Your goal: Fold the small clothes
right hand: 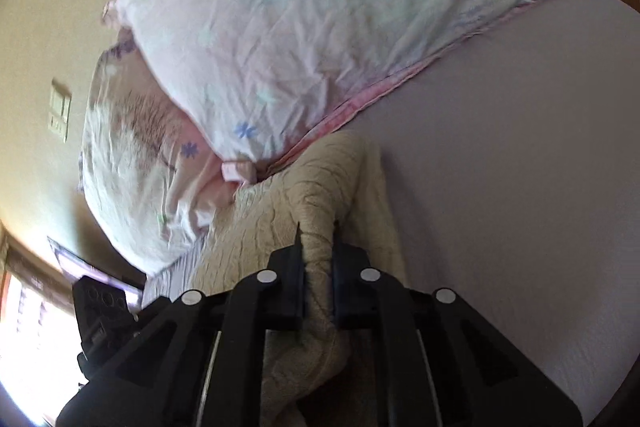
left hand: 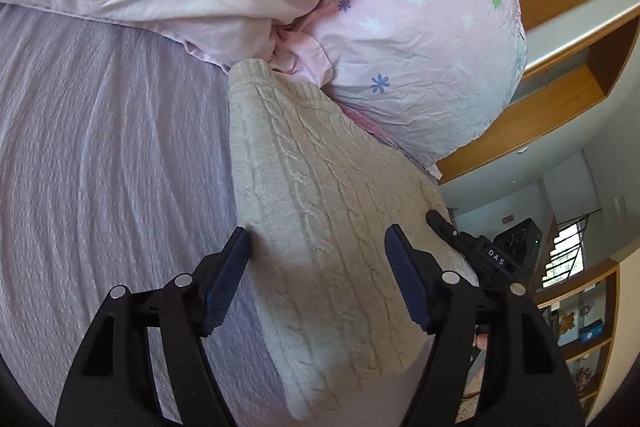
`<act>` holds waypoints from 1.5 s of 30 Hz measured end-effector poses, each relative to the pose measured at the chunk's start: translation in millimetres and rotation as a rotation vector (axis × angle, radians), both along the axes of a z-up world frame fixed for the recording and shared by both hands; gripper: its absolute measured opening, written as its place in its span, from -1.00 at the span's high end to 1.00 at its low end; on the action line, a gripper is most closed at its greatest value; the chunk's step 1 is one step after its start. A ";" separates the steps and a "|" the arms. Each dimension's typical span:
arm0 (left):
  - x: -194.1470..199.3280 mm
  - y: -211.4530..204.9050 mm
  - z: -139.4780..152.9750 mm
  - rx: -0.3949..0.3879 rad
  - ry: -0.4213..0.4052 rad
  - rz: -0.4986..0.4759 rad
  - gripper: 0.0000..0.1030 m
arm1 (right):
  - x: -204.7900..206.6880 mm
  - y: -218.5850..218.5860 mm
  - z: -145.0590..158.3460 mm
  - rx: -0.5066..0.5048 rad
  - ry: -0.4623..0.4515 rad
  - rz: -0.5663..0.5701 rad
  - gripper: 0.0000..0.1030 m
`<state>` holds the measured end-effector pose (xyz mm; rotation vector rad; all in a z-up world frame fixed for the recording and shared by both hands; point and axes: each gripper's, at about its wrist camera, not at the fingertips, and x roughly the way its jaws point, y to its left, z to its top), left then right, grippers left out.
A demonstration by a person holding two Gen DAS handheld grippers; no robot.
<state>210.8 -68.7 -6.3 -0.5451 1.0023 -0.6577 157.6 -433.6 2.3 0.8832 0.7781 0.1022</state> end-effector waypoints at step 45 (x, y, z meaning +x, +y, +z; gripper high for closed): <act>-157.2 61.0 5.1 0.626 -0.291 0.135 -0.97 | -128.6 170.5 51.4 -0.541 -0.105 0.276 -0.97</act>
